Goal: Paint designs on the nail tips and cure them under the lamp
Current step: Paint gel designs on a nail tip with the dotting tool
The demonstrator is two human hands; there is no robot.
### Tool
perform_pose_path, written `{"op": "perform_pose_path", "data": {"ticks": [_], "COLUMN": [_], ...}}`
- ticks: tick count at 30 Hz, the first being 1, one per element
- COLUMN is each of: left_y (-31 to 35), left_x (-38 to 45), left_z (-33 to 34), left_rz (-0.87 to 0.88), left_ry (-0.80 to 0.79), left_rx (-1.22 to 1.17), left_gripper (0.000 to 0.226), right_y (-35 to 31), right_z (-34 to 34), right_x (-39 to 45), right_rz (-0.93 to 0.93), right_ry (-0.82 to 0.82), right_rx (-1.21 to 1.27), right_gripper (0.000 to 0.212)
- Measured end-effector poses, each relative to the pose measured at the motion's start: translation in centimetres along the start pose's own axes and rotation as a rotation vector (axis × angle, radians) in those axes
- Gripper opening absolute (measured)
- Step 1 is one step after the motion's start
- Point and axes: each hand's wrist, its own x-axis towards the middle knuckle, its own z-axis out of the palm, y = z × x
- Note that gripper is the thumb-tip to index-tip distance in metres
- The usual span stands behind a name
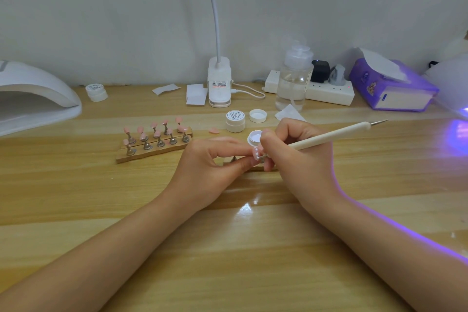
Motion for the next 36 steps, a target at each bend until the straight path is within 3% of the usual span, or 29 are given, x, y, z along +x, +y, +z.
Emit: {"op": "perform_pose_path", "data": {"ticks": [8,13,23,31,36], "left_y": [0.0,0.2,0.5,0.2,0.2], "left_x": [0.0,0.0,0.2,0.9,1.1], "left_z": [0.0,-0.1,-0.2,-0.3,-0.2], "left_rz": [-0.009,-0.024,-0.049,-0.111,-0.155], "left_ry": [0.006,0.005,0.077,0.087,0.067], "left_rx": [0.012,-0.009,-0.022,0.017,-0.004], "left_gripper": [0.021,0.018,0.013,0.025,0.025], "right_y": [0.1,0.1,-0.1,1.4,2.0], "right_z": [0.0,-0.3,-2.1,-3.7,-4.0], "right_x": [0.1,0.5,2.4,3.0,3.2], "right_rz": [0.027,0.039,0.027,0.015,0.061], "right_ry": [0.021,0.054,0.276,0.387,0.401], "right_rx": [0.035,0.112,0.114,0.021,0.009], "right_gripper": [0.026,0.041,0.049,0.04,0.046]}}
